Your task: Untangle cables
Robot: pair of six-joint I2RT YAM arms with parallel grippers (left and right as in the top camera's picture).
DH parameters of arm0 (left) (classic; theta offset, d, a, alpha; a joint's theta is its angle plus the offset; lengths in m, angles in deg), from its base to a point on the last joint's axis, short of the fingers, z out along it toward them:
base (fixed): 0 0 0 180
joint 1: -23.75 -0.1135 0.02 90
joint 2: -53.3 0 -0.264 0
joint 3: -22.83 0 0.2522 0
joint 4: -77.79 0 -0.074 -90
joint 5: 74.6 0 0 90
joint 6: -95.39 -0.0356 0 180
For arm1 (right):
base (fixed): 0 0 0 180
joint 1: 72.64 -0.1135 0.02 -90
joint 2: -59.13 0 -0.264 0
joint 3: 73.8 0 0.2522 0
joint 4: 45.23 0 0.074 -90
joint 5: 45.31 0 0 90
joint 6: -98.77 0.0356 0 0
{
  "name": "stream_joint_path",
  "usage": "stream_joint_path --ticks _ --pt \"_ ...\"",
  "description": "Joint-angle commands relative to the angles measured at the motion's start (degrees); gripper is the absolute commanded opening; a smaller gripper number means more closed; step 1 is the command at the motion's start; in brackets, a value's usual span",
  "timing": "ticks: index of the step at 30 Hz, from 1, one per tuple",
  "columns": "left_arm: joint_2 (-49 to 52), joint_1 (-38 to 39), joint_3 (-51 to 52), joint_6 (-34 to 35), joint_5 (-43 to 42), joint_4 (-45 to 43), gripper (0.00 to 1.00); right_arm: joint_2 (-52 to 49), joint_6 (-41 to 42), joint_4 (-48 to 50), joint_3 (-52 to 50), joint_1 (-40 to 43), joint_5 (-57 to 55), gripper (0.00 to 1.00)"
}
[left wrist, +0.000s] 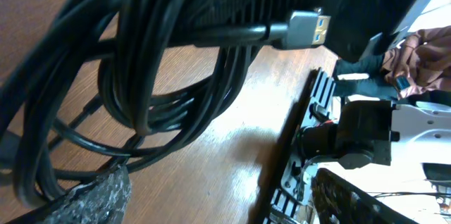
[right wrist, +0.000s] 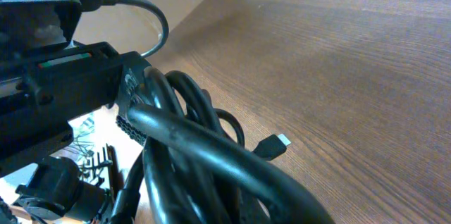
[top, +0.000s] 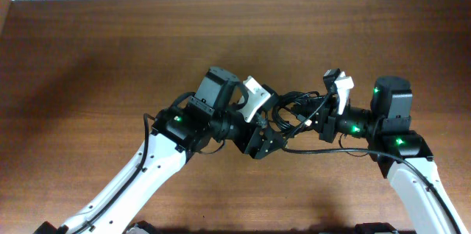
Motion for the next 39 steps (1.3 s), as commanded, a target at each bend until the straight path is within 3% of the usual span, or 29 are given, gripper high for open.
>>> stream_joint_path --ticks 1,6,18,21,25,32,37,39 --pt "0.09 0.68 -0.07 0.59 -0.94 -1.73 0.93 0.07 0.17 0.57 0.90 0.15 0.68 0.04" --pt "1.22 2.12 -0.07 0.61 4.76 -5.22 0.90 0.07 0.15 0.61 0.90 0.15 2.21 0.04" --pt "3.63 2.12 -0.07 0.57 4.87 -8.15 0.91 0.07 0.15 1.51 0.90 0.15 5.62 0.04" --pt "3.63 2.12 -0.07 0.57 4.87 -8.96 0.78 0.07 0.13 1.49 0.90 0.15 6.01 0.04" --pt "3.63 2.12 -0.07 0.57 4.87 -9.68 0.73 0.07 0.13 1.51 0.90 0.15 6.51 0.04" --pt "3.63 2.12 -0.07 0.59 4.85 -11.04 0.37 0.07 0.13 1.51 0.90 0.15 6.49 0.04" --pt "3.63 2.12 -0.07 0.59 4.74 -11.02 0.00 0.07 0.11 1.51 0.90 0.15 6.40 0.04" --pt "3.63 2.12 -0.07 0.55 2.32 -11.08 0.00 0.07 0.13 1.46 0.90 0.15 5.46 0.04"
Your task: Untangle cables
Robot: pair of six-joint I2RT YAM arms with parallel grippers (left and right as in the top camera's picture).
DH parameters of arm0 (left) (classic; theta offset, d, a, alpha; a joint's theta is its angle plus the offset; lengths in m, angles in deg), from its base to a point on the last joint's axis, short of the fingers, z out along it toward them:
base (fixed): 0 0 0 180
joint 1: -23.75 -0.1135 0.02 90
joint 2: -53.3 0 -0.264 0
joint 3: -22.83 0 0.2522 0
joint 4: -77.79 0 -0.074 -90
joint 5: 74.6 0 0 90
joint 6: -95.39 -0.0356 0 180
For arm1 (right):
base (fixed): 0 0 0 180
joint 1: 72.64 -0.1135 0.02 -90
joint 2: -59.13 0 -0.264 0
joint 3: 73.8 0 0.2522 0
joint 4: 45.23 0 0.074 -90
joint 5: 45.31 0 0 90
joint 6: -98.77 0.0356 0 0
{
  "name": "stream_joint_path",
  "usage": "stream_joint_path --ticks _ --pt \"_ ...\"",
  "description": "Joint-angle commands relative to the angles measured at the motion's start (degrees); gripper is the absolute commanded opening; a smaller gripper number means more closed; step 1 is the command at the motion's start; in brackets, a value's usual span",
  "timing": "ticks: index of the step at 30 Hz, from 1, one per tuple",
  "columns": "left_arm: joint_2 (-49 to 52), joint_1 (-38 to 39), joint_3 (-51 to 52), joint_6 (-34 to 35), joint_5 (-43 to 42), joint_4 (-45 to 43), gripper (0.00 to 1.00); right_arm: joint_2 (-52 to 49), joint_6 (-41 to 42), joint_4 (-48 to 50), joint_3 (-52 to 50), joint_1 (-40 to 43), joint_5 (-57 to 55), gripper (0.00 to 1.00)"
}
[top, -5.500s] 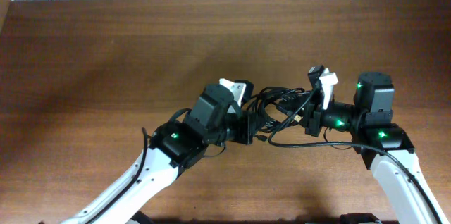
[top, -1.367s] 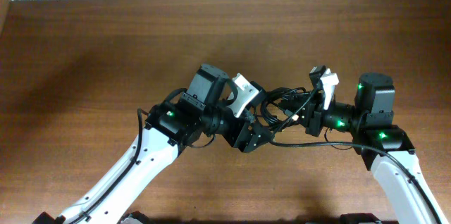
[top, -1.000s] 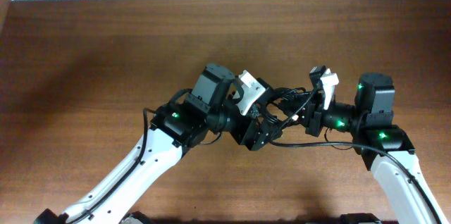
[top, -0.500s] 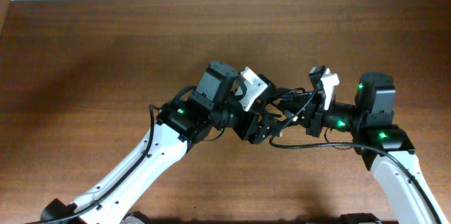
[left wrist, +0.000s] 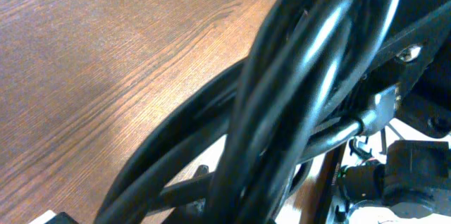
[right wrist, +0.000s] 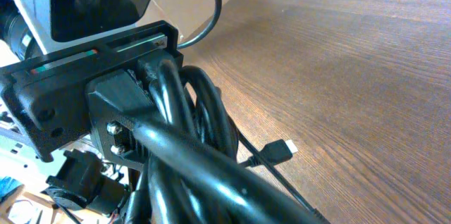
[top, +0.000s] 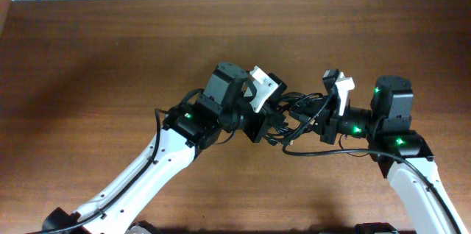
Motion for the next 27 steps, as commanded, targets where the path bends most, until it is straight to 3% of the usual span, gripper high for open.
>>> stream_joint_path --ticks 1,3,7,9,10,16,22,27 --pt "0.39 0.33 -0.07 -0.07 -5.38 -0.37 0.00 0.07 -0.07 0.44 0.90 0.11 0.24 0.04" --pt "0.39 0.33 -0.07 -0.09 -5.57 -0.33 0.00 0.07 -0.04 0.42 0.90 0.13 -0.02 0.09" --pt "-0.02 0.26 -0.07 -0.92 -3.96 0.70 0.00 0.07 -0.04 -1.62 0.90 0.61 -3.82 0.72" --pt "-0.92 -0.09 -0.07 -0.90 -0.46 2.51 0.00 0.07 -0.07 -3.17 0.90 2.16 -4.02 0.95" --pt "-1.90 -0.57 -0.07 -0.90 2.56 4.04 0.00 0.07 -0.07 -4.52 0.90 3.43 -4.02 0.99" --pt "-7.32 -0.96 -0.07 -1.22 11.32 9.38 0.00 0.09 -0.09 -9.03 0.90 7.78 -3.52 0.99" --pt "-11.08 -0.90 -0.07 -11.87 11.47 13.97 0.00 0.87 -1.53 -9.27 0.90 7.76 1.22 0.99" --pt "-11.96 -0.92 -0.07 -18.69 11.47 16.72 0.00 5.18 -3.45 -15.13 0.92 7.54 1.44 0.91"
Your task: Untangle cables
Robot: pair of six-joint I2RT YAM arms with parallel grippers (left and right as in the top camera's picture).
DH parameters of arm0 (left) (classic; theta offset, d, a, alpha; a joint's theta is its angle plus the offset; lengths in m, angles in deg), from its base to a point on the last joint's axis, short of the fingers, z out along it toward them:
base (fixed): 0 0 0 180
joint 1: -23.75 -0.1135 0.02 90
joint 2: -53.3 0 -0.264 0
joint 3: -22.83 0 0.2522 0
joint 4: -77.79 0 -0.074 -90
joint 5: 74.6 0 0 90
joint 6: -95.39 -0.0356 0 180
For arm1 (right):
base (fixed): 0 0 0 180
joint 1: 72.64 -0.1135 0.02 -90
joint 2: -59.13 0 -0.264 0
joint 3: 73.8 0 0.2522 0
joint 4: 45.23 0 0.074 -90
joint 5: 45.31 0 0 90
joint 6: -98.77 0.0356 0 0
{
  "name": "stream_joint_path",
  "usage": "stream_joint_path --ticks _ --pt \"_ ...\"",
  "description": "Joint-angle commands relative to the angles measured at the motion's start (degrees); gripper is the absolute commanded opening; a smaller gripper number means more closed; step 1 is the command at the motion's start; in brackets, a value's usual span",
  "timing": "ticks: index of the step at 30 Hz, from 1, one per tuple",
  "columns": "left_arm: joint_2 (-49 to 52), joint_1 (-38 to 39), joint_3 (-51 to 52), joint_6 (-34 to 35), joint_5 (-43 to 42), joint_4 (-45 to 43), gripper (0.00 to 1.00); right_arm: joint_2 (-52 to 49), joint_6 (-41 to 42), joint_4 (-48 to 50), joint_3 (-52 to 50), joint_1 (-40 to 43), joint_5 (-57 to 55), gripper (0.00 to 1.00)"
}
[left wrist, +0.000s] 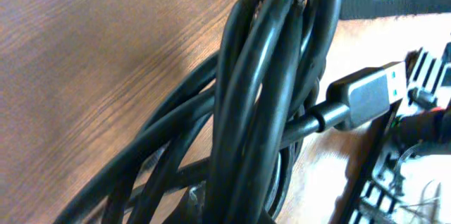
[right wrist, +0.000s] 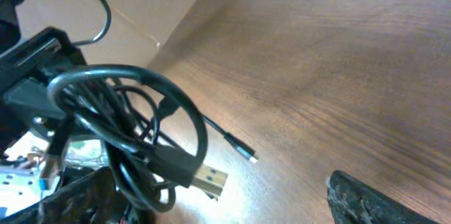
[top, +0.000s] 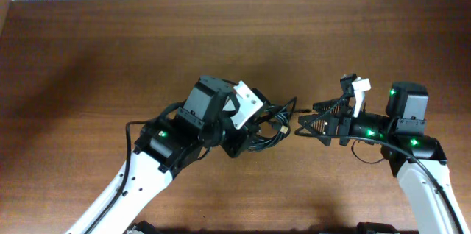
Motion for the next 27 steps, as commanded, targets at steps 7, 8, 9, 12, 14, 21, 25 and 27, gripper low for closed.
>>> stream_joint_path --ticks 7,8,9,12,14,21,25,27 --pt "-1.57 -0.17 -0.17 -27.08 0.22 1.88 0.00 16.46 -5.18 -8.00 0.68 0.07 1.90 0.79" --pt "-1.57 -0.17 -0.17 -29.38 0.20 1.86 0.00 17.68 -5.20 -8.39 0.68 0.04 1.88 0.78" --pt "-1.57 -0.17 -0.17 -32.46 0.20 1.86 0.00 19.08 -5.18 -8.87 0.68 0.04 1.73 0.77" --pt "-1.57 -0.17 -0.17 -40.02 0.15 1.90 0.00 21.99 -6.12 -10.80 0.68 0.04 1.27 0.74" --pt "-1.57 -0.17 -0.17 -46.86 -0.26 1.88 0.00 23.39 -9.75 -14.58 0.68 0.04 0.90 0.75" --pt "-1.55 0.81 -0.17 -59.19 -7.78 -1.27 0.00 23.41 -14.21 -18.82 0.68 0.00 -1.31 0.76" --pt "-1.40 3.23 -0.17 -59.28 -9.97 -4.48 0.00 23.41 -15.45 -19.02 0.68 -0.02 -1.31 0.78" --pt "-0.94 5.33 -0.17 -59.28 -9.90 -5.42 0.00 23.41 -15.72 -19.10 0.68 -0.02 -1.31 0.79"
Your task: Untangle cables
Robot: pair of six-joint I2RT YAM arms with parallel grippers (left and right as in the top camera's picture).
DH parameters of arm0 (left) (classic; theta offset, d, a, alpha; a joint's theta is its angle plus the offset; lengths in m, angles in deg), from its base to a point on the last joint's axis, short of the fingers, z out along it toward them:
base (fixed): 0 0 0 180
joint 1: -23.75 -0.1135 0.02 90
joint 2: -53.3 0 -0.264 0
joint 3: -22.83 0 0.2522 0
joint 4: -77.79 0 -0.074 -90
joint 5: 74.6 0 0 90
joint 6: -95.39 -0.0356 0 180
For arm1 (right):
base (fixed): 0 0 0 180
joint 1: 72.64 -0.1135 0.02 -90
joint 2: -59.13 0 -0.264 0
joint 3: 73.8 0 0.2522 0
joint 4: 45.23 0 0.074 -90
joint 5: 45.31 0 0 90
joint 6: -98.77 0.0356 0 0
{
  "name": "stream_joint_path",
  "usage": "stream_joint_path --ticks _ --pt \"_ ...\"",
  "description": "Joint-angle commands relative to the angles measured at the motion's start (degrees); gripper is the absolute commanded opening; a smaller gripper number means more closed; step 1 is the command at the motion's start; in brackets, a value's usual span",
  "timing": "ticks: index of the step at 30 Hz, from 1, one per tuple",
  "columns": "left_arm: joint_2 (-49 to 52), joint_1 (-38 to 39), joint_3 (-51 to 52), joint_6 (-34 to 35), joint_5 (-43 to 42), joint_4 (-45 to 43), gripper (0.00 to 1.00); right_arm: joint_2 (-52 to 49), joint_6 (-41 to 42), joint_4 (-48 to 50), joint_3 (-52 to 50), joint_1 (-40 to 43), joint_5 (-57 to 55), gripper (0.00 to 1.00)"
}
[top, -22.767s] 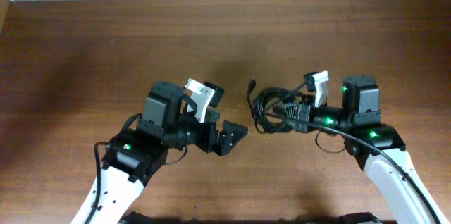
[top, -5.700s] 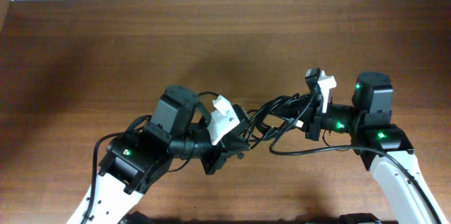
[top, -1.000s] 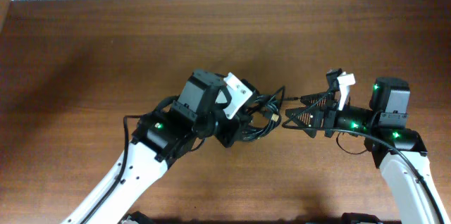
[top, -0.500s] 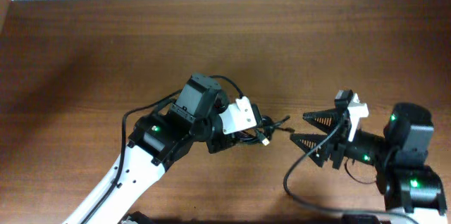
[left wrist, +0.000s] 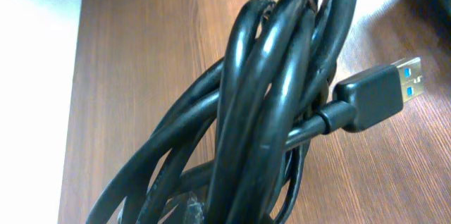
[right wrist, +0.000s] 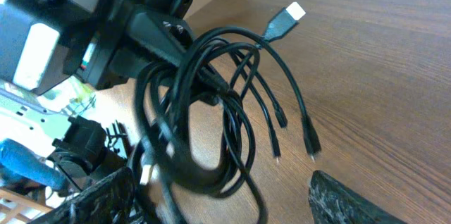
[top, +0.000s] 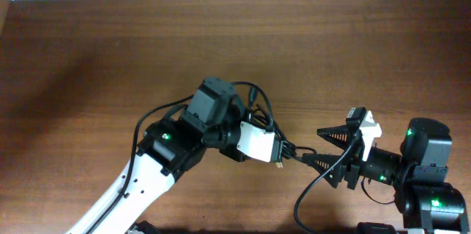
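A bundle of black cables [top: 254, 109] hangs coiled from my left gripper [top: 282, 151], which is shut on it near the table's middle. The left wrist view shows the thick coils [left wrist: 275, 104] and a USB plug [left wrist: 384, 94] sticking out to the right. My right gripper [top: 322, 149] faces the bundle from the right, open wide. Its fingers [right wrist: 352, 199] flank a loose loop of the bundle [right wrist: 204, 132] without gripping it. Several thin plug ends [right wrist: 310, 143] dangle over the wood, and a larger plug [right wrist: 285, 14] points upward.
The brown wooden table [top: 88, 57] runs to a pale wall edge at the top. One black cable [top: 303, 197] curves down from the bundle toward the near edge beside the right arm [top: 419, 164].
The right arm has drawn back toward the near right and its gripper stays open. The left wrist has turned, and the bundle now hangs with its plug ends spread out.
At first both grippers were pressed close together on the bundle in mid-table, with cables filling both wrist views. Then the right gripper was open and apart from the bundle, which stayed with the left. Now the right one sits lower and faces the held bundle.
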Motion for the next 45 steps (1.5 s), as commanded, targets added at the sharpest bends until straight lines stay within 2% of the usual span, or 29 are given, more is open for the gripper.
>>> stream_joint_path --ticks 1,5,7,10,13,16,20,25,27,32,36,40,41,45 --pt "-0.63 3.21 -0.17 -2.14 -3.54 -1.46 0.00 0.28 -1.92 -0.13 0.52 -0.02 -0.48 0.80" --pt "1.03 4.50 -0.17 -1.60 -2.75 -1.64 0.00 0.28 -1.95 -0.13 0.52 -0.22 -0.46 0.82" --pt "2.19 4.50 -0.17 3.72 -0.31 -3.58 0.00 0.28 -3.26 -0.11 0.52 -1.70 -0.48 0.82" --pt "3.02 4.52 -0.17 6.45 -1.07 -4.70 0.00 0.28 -3.82 0.87 0.52 -3.85 -0.55 0.82" --pt "3.02 4.52 -0.17 5.01 -3.39 -4.48 0.00 0.28 -3.52 1.95 0.52 -4.35 -0.52 0.79" --pt "3.02 4.50 -0.17 -0.92 -3.37 -4.44 0.00 0.28 -0.92 3.43 0.55 -4.35 -0.96 0.79" --pt "3.02 4.50 -0.17 -1.46 -1.29 -5.33 0.00 0.28 0.09 3.80 0.55 -4.42 -0.68 0.79" --pt "3.02 4.46 -0.17 5.09 3.82 -5.33 0.00 0.28 -0.15 3.80 0.55 -4.42 0.85 0.78" --pt "3.02 4.46 -0.17 8.35 5.29 -5.35 0.00 0.28 -0.15 3.80 0.55 -4.42 0.85 0.74" --pt "3.02 4.46 -0.17 15.45 5.11 -6.05 0.00 0.28 -0.15 3.82 0.55 -4.42 1.29 0.72" --pt "3.02 5.05 -0.17 15.54 1.11 -6.40 0.00 0.28 -0.17 3.85 0.55 -4.42 1.27 0.72" --pt "3.02 5.99 -0.17 15.56 1.05 -6.91 0.00 0.28 -0.17 3.93 0.55 -4.42 1.27 0.60" --pt "3.02 6.38 -0.17 15.74 0.96 -6.99 0.00 0.28 -0.17 4.13 0.55 -4.42 1.25 0.49" --pt "3.02 6.38 -0.17 15.74 1.20 -6.97 0.00 0.28 -0.15 4.61 0.55 -4.42 1.25 0.18"
